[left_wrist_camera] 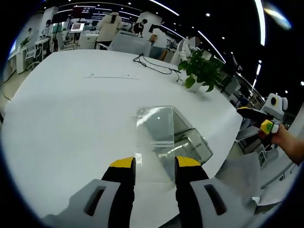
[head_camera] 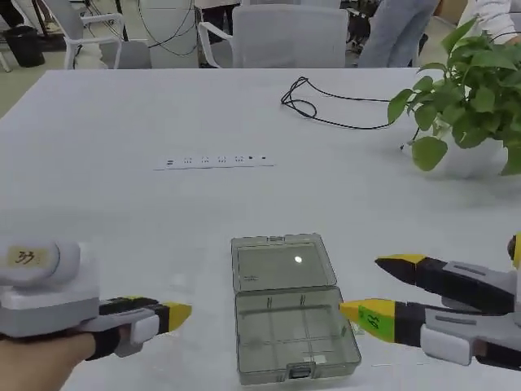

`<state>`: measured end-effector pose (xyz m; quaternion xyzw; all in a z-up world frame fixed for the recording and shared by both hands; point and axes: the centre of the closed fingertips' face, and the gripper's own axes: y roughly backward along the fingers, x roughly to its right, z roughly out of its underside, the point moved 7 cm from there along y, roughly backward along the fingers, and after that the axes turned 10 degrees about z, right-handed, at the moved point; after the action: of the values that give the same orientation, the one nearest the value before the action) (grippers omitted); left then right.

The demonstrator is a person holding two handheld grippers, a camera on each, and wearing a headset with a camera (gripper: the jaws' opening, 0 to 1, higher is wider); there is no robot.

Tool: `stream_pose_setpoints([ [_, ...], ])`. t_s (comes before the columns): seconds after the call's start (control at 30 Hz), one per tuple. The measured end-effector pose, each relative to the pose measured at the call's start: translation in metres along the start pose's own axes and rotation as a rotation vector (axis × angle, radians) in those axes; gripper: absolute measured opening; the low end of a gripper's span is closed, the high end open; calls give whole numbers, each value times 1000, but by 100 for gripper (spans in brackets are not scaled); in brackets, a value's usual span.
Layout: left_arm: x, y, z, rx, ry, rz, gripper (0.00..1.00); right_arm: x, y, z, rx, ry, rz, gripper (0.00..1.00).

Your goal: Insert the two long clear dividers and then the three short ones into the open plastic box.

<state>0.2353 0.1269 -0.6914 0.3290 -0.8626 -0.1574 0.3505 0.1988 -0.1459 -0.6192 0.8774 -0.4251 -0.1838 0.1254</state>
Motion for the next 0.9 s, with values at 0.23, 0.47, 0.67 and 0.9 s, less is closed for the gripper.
stream_pose_setpoints([
  [0.23,41,-15,-11,64,-18,113,31,-19,-17,-12,-2,-82,18,45],
  [0.47,68,-28,-16,80,-52,178,31,-31,-31,-8,-33,-152,20,30],
  [0.67,81,-37,-16,74,-74,206,31,-32,-41,2,-77,-207,43,22],
  [0.9,87,-39,-15,64,-100,224,31,-37,-48,7,-94,-248,52,17],
])
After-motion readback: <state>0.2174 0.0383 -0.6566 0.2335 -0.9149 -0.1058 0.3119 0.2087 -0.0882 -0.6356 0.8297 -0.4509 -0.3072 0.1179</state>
